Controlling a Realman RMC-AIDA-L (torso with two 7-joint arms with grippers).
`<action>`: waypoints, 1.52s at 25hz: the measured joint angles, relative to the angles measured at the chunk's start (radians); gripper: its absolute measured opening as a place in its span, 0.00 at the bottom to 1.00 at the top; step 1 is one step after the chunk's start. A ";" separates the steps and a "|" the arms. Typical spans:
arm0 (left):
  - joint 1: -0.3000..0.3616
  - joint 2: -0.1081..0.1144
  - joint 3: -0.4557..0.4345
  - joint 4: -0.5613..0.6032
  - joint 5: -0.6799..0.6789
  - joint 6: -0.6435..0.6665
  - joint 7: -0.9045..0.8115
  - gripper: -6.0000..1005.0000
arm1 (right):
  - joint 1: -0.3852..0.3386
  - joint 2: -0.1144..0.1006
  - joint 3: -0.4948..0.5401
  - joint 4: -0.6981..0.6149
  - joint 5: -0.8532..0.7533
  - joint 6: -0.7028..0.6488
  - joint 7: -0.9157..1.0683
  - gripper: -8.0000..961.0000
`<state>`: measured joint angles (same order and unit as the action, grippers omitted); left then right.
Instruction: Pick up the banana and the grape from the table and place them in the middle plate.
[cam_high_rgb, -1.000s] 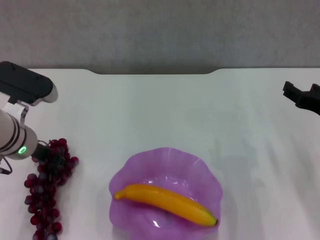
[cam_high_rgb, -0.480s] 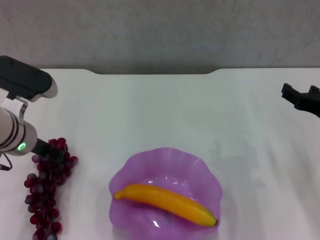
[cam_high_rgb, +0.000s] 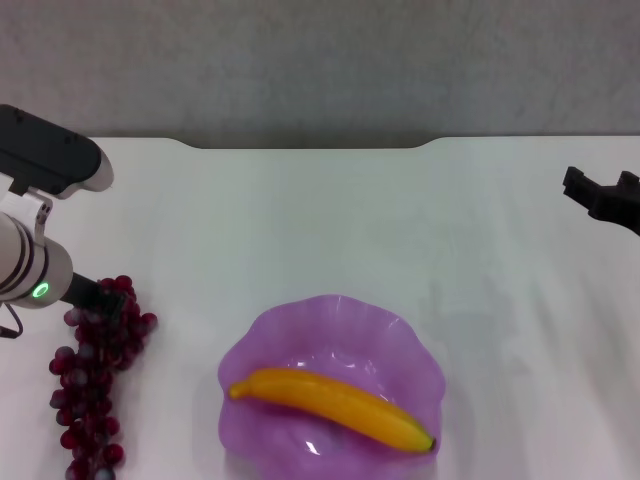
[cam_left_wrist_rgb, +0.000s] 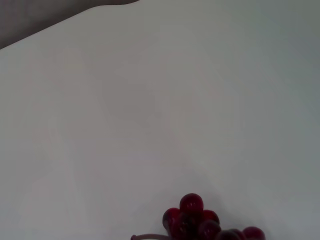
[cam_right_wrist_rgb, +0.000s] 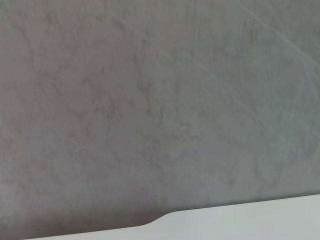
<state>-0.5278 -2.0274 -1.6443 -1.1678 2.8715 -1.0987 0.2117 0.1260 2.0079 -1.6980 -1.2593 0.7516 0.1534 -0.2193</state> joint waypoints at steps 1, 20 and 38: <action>0.000 0.000 0.000 0.000 0.000 0.000 0.000 0.24 | 0.001 0.000 0.000 0.000 0.000 0.000 0.000 0.77; 0.037 -0.002 0.014 -0.139 0.000 -0.058 0.002 0.09 | 0.011 0.000 0.001 0.005 0.000 0.013 0.000 0.77; 0.097 0.008 -0.045 -0.577 0.000 -0.285 0.021 0.08 | 0.010 0.000 0.003 0.011 0.000 0.012 0.000 0.77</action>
<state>-0.4312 -2.0193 -1.6898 -1.7445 2.8716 -1.3835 0.2322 0.1364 2.0079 -1.6949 -1.2479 0.7516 0.1657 -0.2194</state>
